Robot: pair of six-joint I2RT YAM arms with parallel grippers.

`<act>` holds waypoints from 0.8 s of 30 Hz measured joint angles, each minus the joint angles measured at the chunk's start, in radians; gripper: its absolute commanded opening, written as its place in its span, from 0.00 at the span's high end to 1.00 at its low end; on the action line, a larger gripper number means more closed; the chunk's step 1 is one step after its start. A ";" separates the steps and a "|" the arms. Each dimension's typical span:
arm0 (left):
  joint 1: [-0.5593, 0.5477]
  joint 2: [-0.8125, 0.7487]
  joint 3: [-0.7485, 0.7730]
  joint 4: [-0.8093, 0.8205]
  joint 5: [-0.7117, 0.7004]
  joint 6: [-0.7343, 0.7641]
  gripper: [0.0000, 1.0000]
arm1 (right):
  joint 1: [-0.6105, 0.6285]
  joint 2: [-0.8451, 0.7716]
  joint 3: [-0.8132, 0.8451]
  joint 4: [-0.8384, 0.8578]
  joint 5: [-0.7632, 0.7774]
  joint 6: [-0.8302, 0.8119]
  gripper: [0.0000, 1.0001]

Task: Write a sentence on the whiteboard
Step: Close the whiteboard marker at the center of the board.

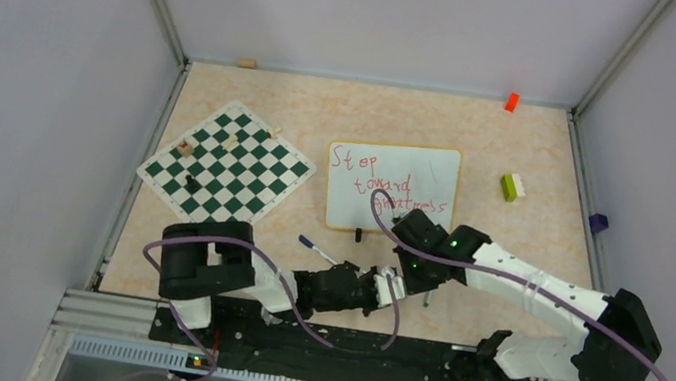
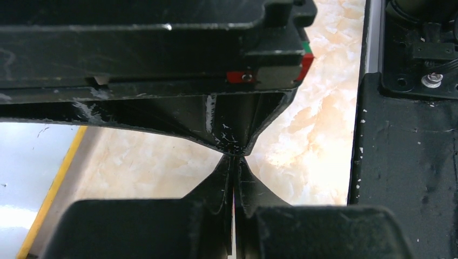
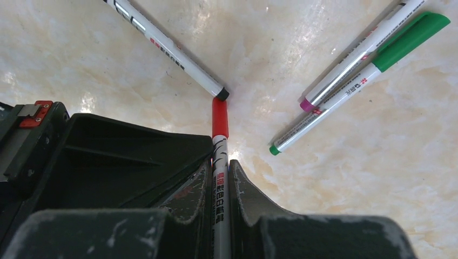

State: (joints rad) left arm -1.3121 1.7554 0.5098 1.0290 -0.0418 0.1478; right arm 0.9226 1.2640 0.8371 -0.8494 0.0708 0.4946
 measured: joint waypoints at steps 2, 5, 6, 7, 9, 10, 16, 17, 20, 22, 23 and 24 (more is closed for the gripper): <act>0.000 -0.011 0.000 -0.023 -0.008 -0.010 1.00 | 0.000 0.002 -0.005 0.012 -0.001 0.005 1.00; 0.000 -0.048 0.010 -0.101 -0.026 -0.026 1.00 | 0.000 0.011 -0.003 0.029 -0.004 0.008 1.00; 0.000 -0.061 0.011 -0.127 -0.033 -0.032 1.00 | 0.000 0.015 -0.002 0.036 -0.005 0.008 1.00; 0.000 -0.074 0.011 -0.150 -0.042 -0.038 1.00 | 0.000 0.020 0.002 0.043 -0.007 0.008 1.00; 0.000 -0.105 0.010 -0.194 -0.058 -0.051 0.99 | 0.001 0.034 0.011 0.053 -0.008 0.008 1.00; 0.000 -0.122 0.008 -0.213 -0.063 -0.059 0.99 | 0.002 0.039 0.016 0.054 -0.007 0.008 1.00; -0.013 -0.290 0.033 -0.383 -0.111 -0.155 0.97 | 0.003 0.026 0.012 0.119 0.015 0.010 1.00; -0.015 -0.312 0.049 -0.435 -0.129 -0.179 0.95 | 0.001 0.014 0.002 0.137 0.015 0.011 1.00; -0.021 -0.375 0.093 -0.557 -0.201 -0.238 0.84 | -0.025 -0.066 -0.043 0.216 -0.025 0.016 1.00; -0.021 -0.428 0.106 -0.603 -0.260 -0.275 0.75 | -0.048 -0.129 -0.073 0.277 -0.067 0.023 0.99; -0.021 -0.457 0.108 -0.624 -0.290 -0.293 0.71 | -0.064 -0.162 -0.090 0.316 -0.095 0.026 0.99; -0.020 -0.487 0.108 -0.649 -0.319 -0.311 0.68 | -0.082 -0.186 -0.102 0.351 -0.117 0.031 0.97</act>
State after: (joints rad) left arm -1.3319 1.2686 0.6174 0.3798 -0.3611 -0.1635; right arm 0.8402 1.0779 0.7349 -0.4988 -0.0460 0.5251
